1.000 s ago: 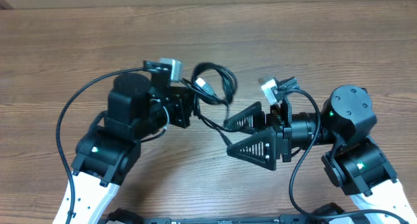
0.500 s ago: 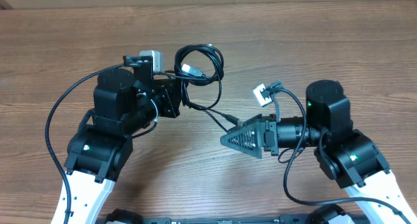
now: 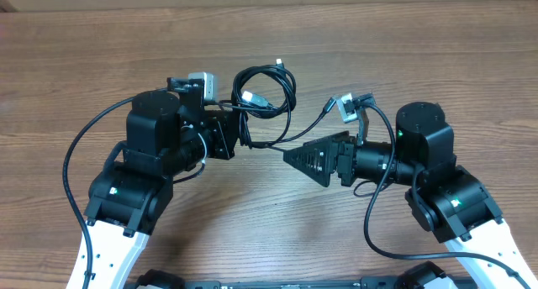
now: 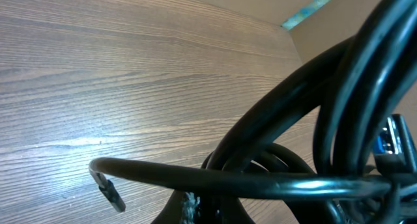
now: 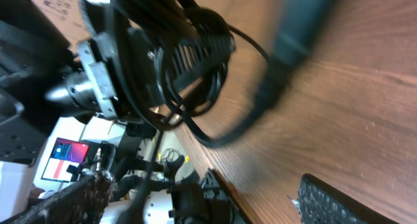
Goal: Untangle cables
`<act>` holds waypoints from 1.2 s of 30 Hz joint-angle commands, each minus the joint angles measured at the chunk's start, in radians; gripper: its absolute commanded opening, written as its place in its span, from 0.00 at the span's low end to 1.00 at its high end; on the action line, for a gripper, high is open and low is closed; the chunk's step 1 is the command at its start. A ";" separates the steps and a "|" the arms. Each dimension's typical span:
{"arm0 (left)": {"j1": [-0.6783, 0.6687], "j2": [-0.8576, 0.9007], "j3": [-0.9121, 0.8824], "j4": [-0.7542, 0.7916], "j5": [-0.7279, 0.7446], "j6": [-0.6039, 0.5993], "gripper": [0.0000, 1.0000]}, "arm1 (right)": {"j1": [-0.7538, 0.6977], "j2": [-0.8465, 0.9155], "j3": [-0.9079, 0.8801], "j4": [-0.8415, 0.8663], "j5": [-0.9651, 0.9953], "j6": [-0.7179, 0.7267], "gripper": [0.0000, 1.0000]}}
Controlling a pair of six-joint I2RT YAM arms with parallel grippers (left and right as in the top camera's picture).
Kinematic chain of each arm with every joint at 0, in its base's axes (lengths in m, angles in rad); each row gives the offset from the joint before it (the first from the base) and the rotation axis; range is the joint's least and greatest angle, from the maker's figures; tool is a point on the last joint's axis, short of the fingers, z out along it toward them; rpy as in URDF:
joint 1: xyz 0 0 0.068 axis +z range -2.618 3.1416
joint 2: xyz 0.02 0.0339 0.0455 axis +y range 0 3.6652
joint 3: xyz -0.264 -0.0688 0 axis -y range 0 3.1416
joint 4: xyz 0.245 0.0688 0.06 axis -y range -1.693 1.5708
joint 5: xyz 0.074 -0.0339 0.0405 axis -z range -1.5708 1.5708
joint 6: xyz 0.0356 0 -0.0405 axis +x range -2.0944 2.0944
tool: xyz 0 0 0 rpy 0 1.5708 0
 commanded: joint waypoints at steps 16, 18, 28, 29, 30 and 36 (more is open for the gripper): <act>-0.153 -0.003 0.008 0.000 -0.003 -0.018 0.04 | -0.001 -0.002 0.018 -0.012 0.299 -0.005 0.90; -0.159 -0.004 0.008 -0.001 -0.002 -0.005 0.04 | -0.001 -0.002 0.018 -0.092 0.368 -0.005 0.90; -0.157 -0.057 0.008 0.063 0.034 0.021 0.04 | -0.001 -0.002 0.018 -0.410 0.657 -0.008 0.90; -0.157 -0.058 0.008 0.068 0.050 0.024 0.04 | -0.001 -0.002 0.018 -0.410 0.662 -0.008 0.90; -0.157 -0.061 0.008 0.069 0.063 0.036 0.04 | -0.001 -0.002 0.018 -0.410 0.672 -0.007 0.90; -0.157 -0.064 0.008 0.058 0.175 0.175 0.04 | -0.001 -0.003 0.018 -0.483 0.808 0.005 0.90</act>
